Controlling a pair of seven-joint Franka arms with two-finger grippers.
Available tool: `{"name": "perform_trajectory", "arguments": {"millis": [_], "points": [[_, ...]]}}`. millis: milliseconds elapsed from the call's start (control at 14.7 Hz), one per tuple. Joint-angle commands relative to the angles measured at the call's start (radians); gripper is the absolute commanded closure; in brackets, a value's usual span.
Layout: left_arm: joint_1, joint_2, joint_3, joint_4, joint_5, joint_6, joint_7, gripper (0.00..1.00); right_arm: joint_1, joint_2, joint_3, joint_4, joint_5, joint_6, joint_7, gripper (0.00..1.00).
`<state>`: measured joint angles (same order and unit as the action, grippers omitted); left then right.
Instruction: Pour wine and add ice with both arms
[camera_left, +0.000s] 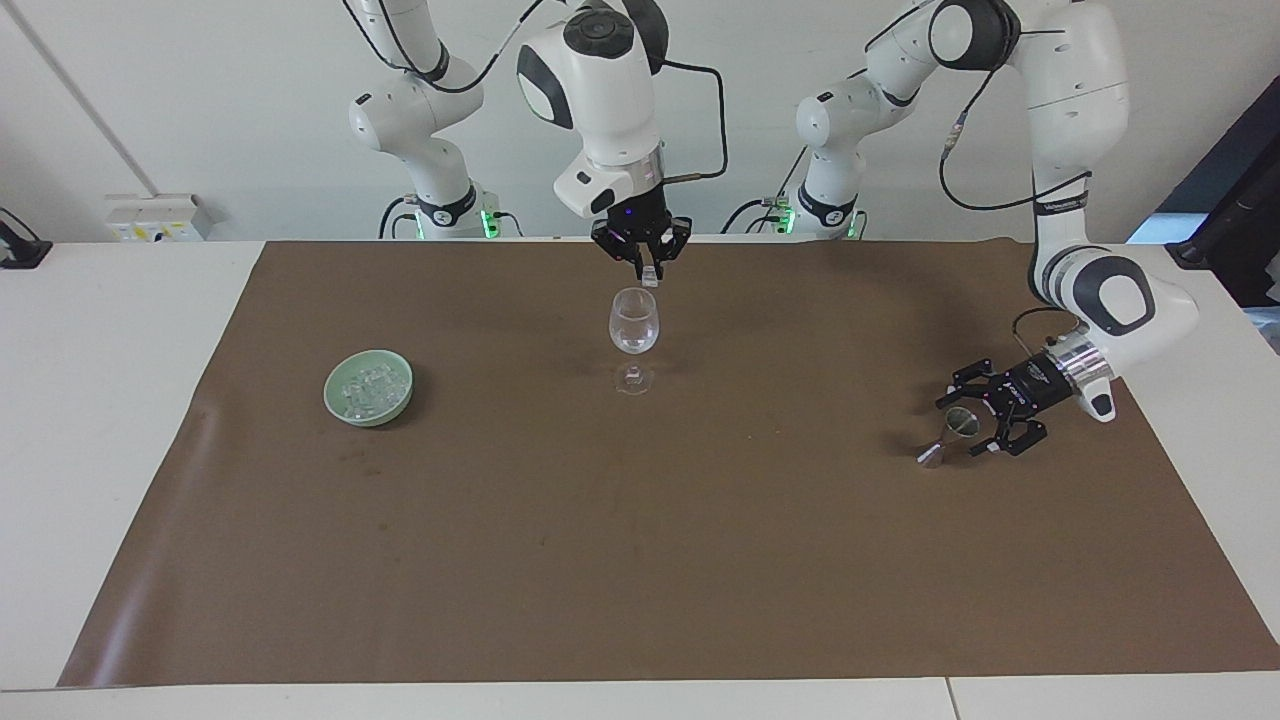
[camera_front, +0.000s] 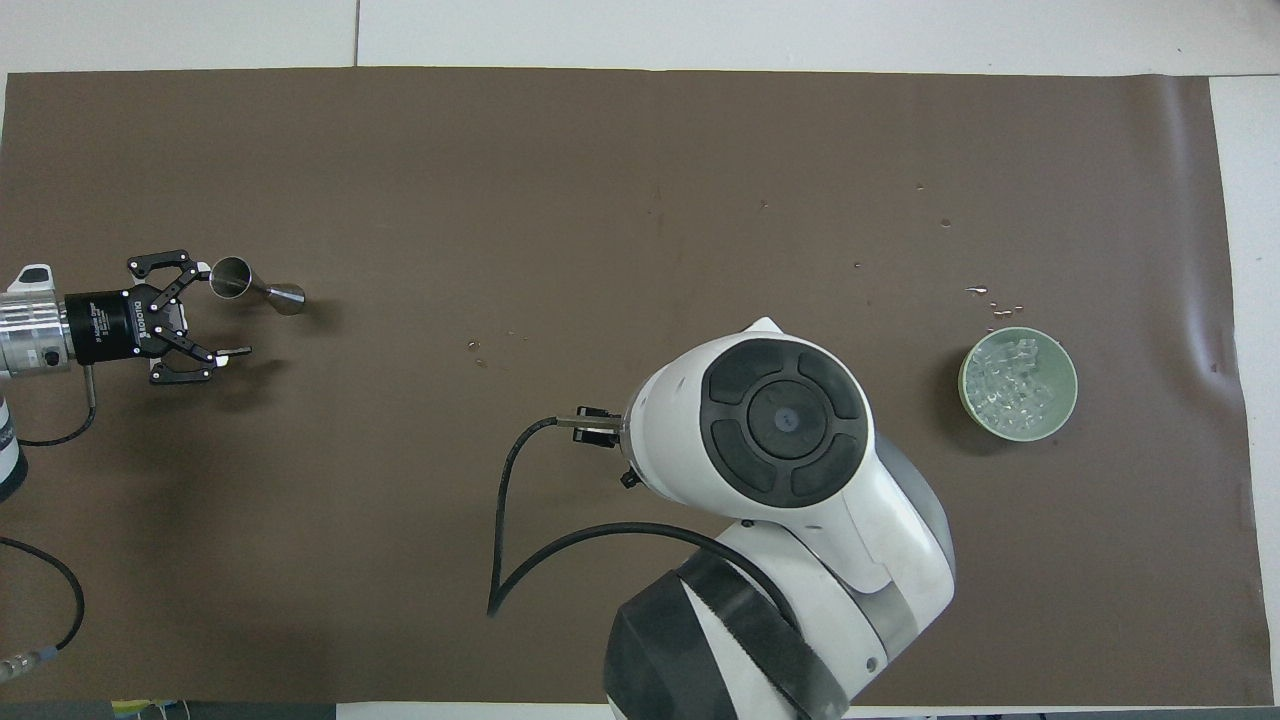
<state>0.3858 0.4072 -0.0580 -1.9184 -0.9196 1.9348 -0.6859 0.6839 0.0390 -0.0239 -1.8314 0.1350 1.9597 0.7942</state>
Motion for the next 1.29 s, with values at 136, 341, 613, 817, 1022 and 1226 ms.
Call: {"name": "perform_trajectory", "arguments": {"millis": [136, 341, 613, 817, 1022, 1226], "points": [[-0.002, -0.013, -0.003, 0.134, 0.368, -0.049, 0.014, 0.00, -0.010, -0.018, 0.001, -0.045, -0.035, 0.034, -0.012, 0.87], [-0.018, -0.056, -0.006, 0.176, 0.505, -0.050, 0.115, 0.00, -0.012, -0.022, 0.001, -0.071, -0.035, 0.065, -0.013, 0.83], [-0.102, -0.185, -0.014, 0.183, 0.674, -0.099, 0.229, 0.00, -0.015, -0.021, 0.001, -0.072, -0.035, 0.074, -0.013, 0.57], [-0.165, -0.255, -0.013, 0.187, 0.688, -0.100, 0.300, 0.00, -0.017, -0.011, -0.002, -0.039, -0.041, 0.050, -0.013, 0.47], [-0.230, -0.315, -0.013, 0.180, 0.741, -0.146, 0.451, 0.00, -0.082, -0.022, -0.004, 0.032, -0.093, -0.059, -0.024, 0.15], [-0.335, -0.355, -0.013, 0.174, 0.834, -0.151, 0.480, 0.00, -0.222, -0.085, -0.010, 0.032, -0.098, -0.157, -0.204, 0.00]]}}
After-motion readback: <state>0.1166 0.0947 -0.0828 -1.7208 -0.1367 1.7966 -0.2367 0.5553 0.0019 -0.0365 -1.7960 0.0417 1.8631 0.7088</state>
